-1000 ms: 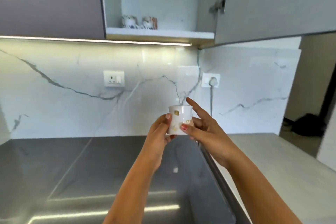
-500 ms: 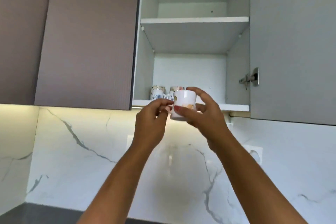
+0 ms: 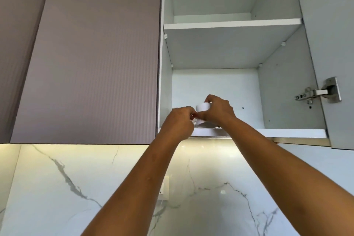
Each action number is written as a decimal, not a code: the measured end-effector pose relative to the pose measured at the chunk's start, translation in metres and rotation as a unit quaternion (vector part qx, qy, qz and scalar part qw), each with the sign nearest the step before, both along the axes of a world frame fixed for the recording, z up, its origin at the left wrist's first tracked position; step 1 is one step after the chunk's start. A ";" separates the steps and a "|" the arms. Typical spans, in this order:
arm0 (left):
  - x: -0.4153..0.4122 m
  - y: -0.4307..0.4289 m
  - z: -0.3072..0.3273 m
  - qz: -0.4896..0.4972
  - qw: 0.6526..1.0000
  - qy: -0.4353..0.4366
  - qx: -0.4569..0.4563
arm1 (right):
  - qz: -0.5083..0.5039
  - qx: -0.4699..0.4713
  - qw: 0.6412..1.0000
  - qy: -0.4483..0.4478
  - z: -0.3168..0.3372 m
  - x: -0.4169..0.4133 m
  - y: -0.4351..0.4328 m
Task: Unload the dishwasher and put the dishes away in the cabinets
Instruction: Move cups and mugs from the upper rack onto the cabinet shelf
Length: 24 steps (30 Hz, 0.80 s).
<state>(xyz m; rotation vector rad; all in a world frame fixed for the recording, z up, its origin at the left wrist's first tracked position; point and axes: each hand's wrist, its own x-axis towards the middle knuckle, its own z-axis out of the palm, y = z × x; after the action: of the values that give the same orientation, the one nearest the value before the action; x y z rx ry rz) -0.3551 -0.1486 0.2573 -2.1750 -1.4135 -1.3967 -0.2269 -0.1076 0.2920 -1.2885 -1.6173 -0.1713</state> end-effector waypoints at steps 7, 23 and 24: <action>-0.008 0.036 0.015 0.011 0.996 0.045 -0.079 | -0.079 -0.006 0.996 -0.027 -0.003 -0.001 0.019; -0.012 0.064 0.029 -0.032 0.979 0.026 -0.202 | 0.051 0.010 0.999 0.011 -0.005 0.008 0.036; -0.012 0.063 0.029 -0.039 0.979 0.023 -0.199 | 0.059 0.007 0.998 0.013 -0.005 0.009 0.036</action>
<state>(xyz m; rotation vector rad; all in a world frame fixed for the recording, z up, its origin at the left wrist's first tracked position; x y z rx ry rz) -0.3667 -0.0852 0.2858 -2.5061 -1.7315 -1.1548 -0.2183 -0.0714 0.2874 -1.1762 -1.6604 -0.0933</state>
